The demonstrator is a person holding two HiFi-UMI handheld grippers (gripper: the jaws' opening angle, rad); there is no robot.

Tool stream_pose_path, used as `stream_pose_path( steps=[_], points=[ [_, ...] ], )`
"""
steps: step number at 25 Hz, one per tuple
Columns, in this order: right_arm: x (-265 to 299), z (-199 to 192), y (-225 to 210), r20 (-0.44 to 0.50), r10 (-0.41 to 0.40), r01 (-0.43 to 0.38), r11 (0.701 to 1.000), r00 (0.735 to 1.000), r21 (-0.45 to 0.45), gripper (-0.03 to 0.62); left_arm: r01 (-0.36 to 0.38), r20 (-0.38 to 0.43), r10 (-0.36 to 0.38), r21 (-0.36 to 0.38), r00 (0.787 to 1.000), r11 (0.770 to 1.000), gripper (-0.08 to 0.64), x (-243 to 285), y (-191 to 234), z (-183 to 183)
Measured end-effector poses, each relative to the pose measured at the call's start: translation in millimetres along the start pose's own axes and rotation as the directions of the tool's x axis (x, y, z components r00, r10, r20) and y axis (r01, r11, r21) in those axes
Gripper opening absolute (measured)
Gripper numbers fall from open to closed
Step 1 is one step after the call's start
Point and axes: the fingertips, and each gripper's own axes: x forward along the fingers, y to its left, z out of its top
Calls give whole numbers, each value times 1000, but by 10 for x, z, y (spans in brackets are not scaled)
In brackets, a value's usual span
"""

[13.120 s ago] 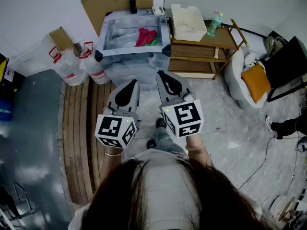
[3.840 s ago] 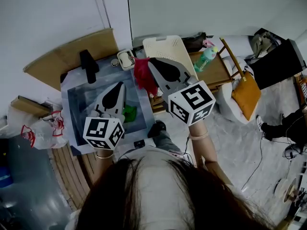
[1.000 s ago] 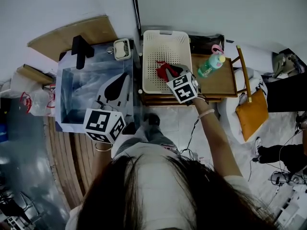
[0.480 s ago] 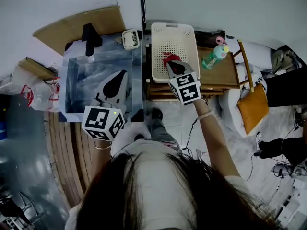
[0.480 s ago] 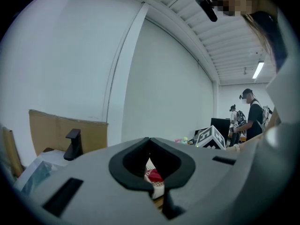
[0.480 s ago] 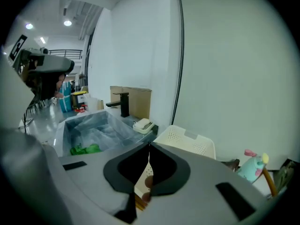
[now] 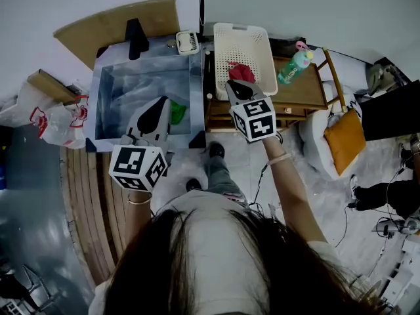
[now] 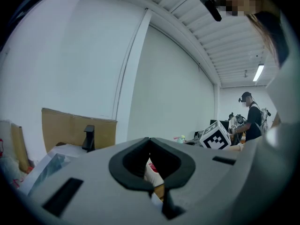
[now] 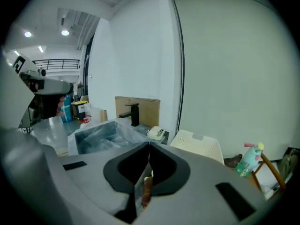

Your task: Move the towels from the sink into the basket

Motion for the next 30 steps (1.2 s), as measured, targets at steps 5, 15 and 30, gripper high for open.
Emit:
stream_pose_path(
  steps=[5,15,30],
  points=[
    [-159,17,329,18,-8,8,1000,1000,-15,28,-1,8,1,-1,1000,1000,5,-327,37,-34],
    [-176,41,1048,11,57,-56,997,998,-54,28,-34,17,34,-11,999,999,5,-892,223,-115],
    [450,-67,1670,-108,254,-269,948,961,-168,31,-173,17,175,-73,984,982,5,-1092,655,-234]
  ],
)
